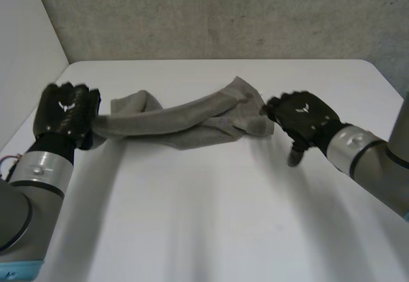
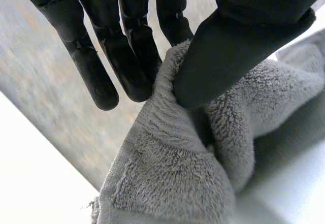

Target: Fold the towel.

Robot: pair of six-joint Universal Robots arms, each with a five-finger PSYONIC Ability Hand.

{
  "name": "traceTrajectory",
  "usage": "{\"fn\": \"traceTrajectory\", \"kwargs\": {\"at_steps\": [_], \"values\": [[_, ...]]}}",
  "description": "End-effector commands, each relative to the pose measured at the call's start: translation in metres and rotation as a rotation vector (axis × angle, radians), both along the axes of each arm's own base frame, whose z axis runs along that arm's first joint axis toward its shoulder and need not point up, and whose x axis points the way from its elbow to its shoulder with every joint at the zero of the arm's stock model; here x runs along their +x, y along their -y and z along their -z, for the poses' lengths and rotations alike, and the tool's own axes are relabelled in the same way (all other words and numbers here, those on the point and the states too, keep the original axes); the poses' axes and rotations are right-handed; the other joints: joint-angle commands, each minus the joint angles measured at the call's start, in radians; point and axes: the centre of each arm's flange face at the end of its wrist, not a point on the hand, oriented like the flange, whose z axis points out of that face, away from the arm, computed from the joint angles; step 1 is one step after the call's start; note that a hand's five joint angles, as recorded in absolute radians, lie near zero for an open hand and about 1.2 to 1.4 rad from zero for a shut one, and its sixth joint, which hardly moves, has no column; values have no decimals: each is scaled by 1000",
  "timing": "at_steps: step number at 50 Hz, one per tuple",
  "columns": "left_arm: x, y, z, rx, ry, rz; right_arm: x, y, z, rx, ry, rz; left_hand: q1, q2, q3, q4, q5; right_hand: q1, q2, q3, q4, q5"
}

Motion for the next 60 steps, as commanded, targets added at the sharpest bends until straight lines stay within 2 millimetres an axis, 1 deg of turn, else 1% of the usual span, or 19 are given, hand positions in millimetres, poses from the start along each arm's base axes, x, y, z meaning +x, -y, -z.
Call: {"fn": "traceTrajectory", "kwargs": {"at_steps": [1, 2, 6, 13, 18, 24, 26, 32, 34, 38, 39, 40, 42, 43, 45, 47, 48, 50, 60], "values": [[-10, -30, -35, -111, -7, 63, 38, 3, -33, -6, 167, -67, 213, 179, 179, 178, 202, -62, -77, -68, -85, -44], [-10, -37, -40, -120, -10, 72, 38, 3, -33, -6, 167, -68, 213, 179, 179, 178, 202, -62, -77, -68, -85, -44], [-9, -48, -44, -124, -12, 84, 64, 5, -43, 13, 209, -139, 213, 179, 179, 178, 202, -51, -65, -56, -73, -32], [-8, -72, -45, -93, -2, 117, 91, 20, -35, 92, 248, -272, 213, 179, 179, 178, 202, -27, -42, -33, -50, -9], [-6, -82, -47, -88, -2, 128, 117, 33, -4, 300, 339, -364, 213, 179, 179, 178, 202, 8, -7, 2, -15, 26], [-8, -98, -50, -91, -5, 165, 136, 41, 14, 342, 380, -389, 213, 179, 179, 178, 202, 32, 17, 26, 9, 50], [-9, -103, -51, -92, -6, 181, 147, 38, 25, 350, 381, -420, 213, 179, 179, 178, 202, 35, 20, 29, 12, 53], [-15, -121, -54, -89, -7, 240, 159, 30, 43, 377, 373, -467, 213, 179, 179, 178, 202, 52, 37, 46, 29, 70], [-15, -124, -56, -95, -11, 250, 168, 19, 55, 410, 361, -497, 213, 179, 179, 178, 202, 78, 64, 73, 56, 97], [-16, -125, -57, -99, -13, 253, 171, 13, 63, 428, 353, -505, 213, 179, 179, 178, 202, 255, 240, 249, 232, 273], [-16, -124, -58, -102, -14, 252, 171, 15, 61, 418, 356, -497, 213, 179, 179, 178, 202, 403, 388, 397, 380, 421], [-16, -123, -58, -101, -12, 250, 171, 15, 61, 418, 356, -496, 213, 179, 179, 178, 202, 405, 390, 399, 382, 423], [-16, -122, -57, -98, -11, 247, 172, 19, 48, 380, 369, -483, 213, 179, 179, 178, 202, 612, 597, 606, 590, 630], [-16, -122, -57, -98, -11, 247, 172, 19, 48, 379, 369, -483, 213, 179, 179, 178, 202, 613, 598, 607, 590, 631], [-16, -120, -57, -95, -9, 243, 168, 21, 24, 332, 385, -479, 213, 179, 179, 178, 202, 596, 581, 590, 573, 614], [-16, -118, -56, -94, -9, 238, 163, 25, 17, 324, 389, -470, 213, 179, 179, 178, 202, 540, 525, 534, 517, 558], [-15, -117, -57, -95, -9, 233, 163, 25, 17, 324, 389, -470, 213, 179, 179, 178, 202, 540, 525, 534, 517, 558], [-15, -117, -57, -97, -10, 232, 153, 28, 15, 338, 383, -450, 213, 179, 179, 178, 202, 344, 329, 338, 321, 362], [-15, -116, -65, -123, -10, 225, 142, 5, 31, 382, 280, -511, 213, 179, 179, 178, 202, 384, 369, 378, 361, 402]]}}
